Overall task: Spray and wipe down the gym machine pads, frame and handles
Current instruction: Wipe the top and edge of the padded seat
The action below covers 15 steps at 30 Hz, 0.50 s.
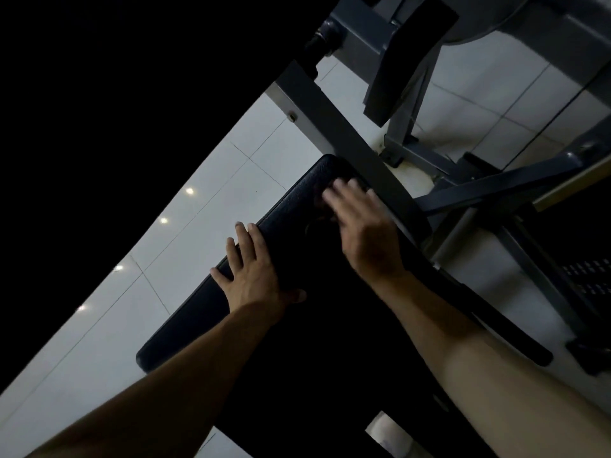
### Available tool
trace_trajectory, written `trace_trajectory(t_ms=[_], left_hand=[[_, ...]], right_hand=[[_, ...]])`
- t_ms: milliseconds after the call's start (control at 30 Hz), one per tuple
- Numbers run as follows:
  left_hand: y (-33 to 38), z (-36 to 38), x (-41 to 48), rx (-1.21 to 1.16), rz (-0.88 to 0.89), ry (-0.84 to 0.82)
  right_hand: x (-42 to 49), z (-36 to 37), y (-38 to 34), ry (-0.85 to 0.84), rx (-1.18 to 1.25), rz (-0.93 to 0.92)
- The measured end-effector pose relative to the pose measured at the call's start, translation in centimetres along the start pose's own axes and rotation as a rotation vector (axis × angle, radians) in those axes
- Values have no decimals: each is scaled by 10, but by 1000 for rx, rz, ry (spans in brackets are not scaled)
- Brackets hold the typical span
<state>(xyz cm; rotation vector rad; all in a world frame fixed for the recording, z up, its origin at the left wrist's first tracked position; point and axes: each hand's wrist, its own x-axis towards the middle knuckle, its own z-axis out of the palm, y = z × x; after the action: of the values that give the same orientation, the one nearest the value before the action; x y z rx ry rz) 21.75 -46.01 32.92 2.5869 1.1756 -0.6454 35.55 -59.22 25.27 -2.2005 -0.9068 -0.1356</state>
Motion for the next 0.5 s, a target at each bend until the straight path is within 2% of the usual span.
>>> trace_trajectory(t_ms=[67,133,267,333,367,500], left_hand=[[1,0,1,-8,7,8],[1,-1,0,-6,1,6],[-3,2,-4,-32,34,4],[-5,8,-10,-32,95,29],[-3,11,-15,-25,135,24],[10,29,-33,80,238,-30]], right_hand=[[10,-2,-5,47,55,174],[-5,10,-31,50,79,217],[-75,24,-66,-116,58,-37],[-80,16,-48,-165,28,-158],[-72,12,-34,-153,12,-155],[-32,-9,6,3,12,197]])
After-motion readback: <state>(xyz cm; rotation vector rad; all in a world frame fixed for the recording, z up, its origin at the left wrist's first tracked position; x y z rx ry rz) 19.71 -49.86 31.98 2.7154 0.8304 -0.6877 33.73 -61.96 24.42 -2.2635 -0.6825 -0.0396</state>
